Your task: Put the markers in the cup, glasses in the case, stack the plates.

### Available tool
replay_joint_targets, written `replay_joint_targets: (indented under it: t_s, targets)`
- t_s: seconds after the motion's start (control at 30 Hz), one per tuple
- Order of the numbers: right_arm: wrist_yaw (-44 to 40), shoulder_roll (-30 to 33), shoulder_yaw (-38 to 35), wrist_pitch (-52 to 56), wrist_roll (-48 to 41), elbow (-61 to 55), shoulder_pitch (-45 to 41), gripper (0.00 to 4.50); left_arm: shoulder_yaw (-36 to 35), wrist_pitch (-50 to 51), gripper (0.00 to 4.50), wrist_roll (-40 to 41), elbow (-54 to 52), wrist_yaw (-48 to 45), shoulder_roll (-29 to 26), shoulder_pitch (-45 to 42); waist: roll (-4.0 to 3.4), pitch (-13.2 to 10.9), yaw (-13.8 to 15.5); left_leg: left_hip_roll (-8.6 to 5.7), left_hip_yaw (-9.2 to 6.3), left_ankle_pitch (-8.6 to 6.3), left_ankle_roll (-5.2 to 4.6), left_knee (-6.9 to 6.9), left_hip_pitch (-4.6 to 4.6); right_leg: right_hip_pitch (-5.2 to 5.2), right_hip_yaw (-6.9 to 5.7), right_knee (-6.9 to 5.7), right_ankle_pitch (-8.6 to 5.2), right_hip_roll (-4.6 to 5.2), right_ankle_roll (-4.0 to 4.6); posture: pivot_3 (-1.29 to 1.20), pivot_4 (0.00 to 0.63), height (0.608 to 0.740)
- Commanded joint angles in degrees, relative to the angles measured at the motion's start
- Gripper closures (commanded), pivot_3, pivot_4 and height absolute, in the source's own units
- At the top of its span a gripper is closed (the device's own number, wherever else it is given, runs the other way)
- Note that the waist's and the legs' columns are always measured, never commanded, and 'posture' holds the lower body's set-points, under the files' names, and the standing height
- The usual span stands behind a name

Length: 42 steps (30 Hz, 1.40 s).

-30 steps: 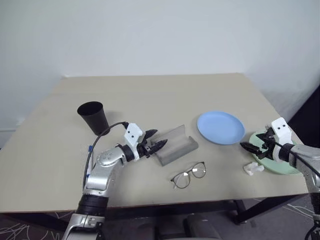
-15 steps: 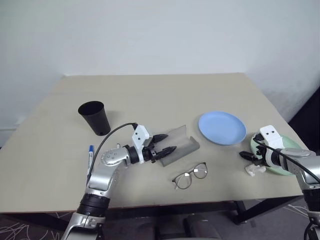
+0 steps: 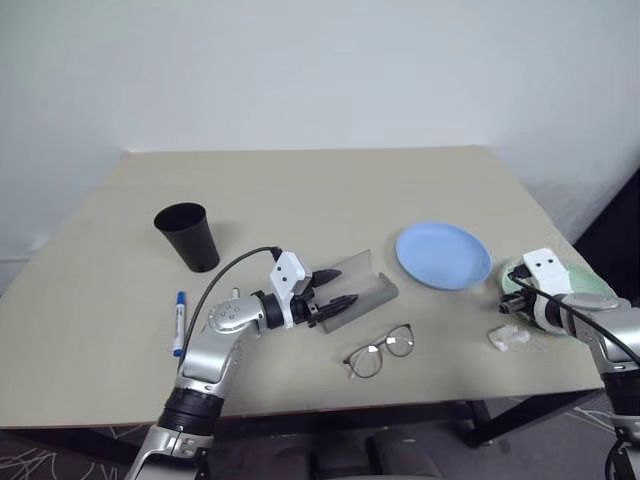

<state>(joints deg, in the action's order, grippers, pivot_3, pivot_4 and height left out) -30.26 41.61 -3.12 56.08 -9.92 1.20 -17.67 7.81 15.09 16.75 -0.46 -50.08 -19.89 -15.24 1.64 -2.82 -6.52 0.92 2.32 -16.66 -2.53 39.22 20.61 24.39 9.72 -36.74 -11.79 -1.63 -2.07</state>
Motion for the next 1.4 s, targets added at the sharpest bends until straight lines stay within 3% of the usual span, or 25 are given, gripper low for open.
replay_joint_targets:
  t_s: [0.03,0.2,0.33,0.53,0.73,1.1,1.4]
  targets:
    - [0.34,-0.2,-0.29,-0.29,0.12,-0.88,-1.18,4.47,-0.41,-0.59,1.36,0.39,-2.1,0.25,-0.28,-0.51,0.0,0.0,-0.02,0.0,0.0,0.03,-0.04,0.03,-0.02,-0.01,0.01,0.0,0.0,0.0,-0.01,0.0,0.0,0.739]
    - [3.76,-0.53,-1.28,-3.77,2.86,2.0,-3.52,4.47,-0.22,-0.71,1.36,0.19,-1.75,0.61,0.03,-0.98,-0.01,0.0,-0.03,-0.02,0.01,0.1,-0.17,0.03,-0.02,0.01,0.05,0.0,0.02,0.1,-0.03,0.0,0.0,0.739]
    - [5.21,-0.5,-2.32,-12.89,4.15,4.73,-5.88,4.47,-0.22,-1.1,1.36,-0.03,-1.38,0.83,0.15,-1.13,-0.08,0.0,-0.01,-0.08,0.08,0.17,-0.3,-0.02,0.01,0.04,0.02,0.01,0.08,0.43,-0.21,0.0,0.0,0.739]
    - [-3.72,1.09,0.15,-27.85,2.84,0.73,-6.04,4.47,-0.96,-2.33,1.36,-0.65,0.68,2.06,0.31,-2.19,-0.11,0.01,0.02,-0.23,0.09,0.04,-0.62,-0.04,0.09,0.04,0.04,0.06,-0.01,0.66,-0.54,0.0,0.0,0.739]
    - [-15.59,0.48,4.68,-34.47,0.4,-3.07,-6.62,4.47,-1.82,-4.65,1.36,-1.42,4.13,3.53,0.06,-4.14,-0.1,0.01,0.05,-0.23,0.04,-0.03,-0.72,-0.04,0.1,0.03,0.04,0.08,0.01,0.69,-0.69,0.0,0.0,0.739]
    - [-20.61,-3.87,13.63,-42.86,6.35,12.8,-13.72,4.47,-1.85,-6.19,1.36,-1.54,5.91,3.84,0.25,-5.27,-0.1,0.01,0.35,-0.27,0.06,-0.03,-0.73,0.02,0.09,0.01,0.05,0.07,0.03,0.75,-0.71,0.0,0.0,0.739]
    - [-21.7,-4.86,15.89,-45.47,10.61,20.64,-16.48,4.47,-1.97,-6.4,1.36,-1.5,5.26,4.49,0.29,-4.8,-0.1,0.01,0.39,-0.3,0.04,-0.05,-0.75,0.02,0.11,0.02,0.04,0.07,0.03,0.79,-0.72,0.0,0.0,0.739]
